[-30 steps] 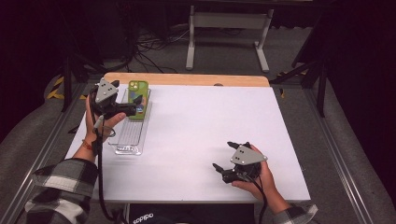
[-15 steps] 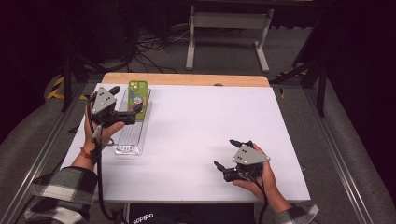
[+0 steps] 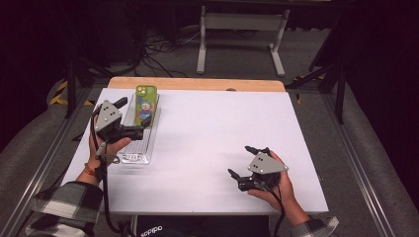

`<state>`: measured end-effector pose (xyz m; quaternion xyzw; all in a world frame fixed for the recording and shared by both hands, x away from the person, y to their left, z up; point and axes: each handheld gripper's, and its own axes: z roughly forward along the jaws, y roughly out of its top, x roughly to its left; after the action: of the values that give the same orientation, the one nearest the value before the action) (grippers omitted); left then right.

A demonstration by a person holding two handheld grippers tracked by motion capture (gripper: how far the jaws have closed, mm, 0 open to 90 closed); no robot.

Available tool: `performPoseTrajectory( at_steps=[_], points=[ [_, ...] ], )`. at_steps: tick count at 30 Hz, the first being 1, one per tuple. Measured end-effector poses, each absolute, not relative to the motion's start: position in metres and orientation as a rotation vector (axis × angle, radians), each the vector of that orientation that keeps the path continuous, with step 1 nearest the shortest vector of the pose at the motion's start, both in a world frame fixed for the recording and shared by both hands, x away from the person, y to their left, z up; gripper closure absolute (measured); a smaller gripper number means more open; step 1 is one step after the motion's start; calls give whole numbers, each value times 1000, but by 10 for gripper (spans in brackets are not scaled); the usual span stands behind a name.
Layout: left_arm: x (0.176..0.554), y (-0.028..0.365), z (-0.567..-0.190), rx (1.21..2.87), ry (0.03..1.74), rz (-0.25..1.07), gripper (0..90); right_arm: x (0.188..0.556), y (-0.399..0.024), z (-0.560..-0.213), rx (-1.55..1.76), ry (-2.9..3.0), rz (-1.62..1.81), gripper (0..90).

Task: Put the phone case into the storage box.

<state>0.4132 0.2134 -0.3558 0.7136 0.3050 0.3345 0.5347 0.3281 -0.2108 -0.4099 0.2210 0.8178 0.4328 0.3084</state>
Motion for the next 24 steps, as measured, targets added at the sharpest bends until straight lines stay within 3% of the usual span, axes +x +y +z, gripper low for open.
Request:
performPoseTrajectory(
  at_steps=[24],
  points=[
    [385, 204, -365, 1696, 638, 766, 47, 324, -210, -406, 570, 2146, 1171, 133]
  ],
)
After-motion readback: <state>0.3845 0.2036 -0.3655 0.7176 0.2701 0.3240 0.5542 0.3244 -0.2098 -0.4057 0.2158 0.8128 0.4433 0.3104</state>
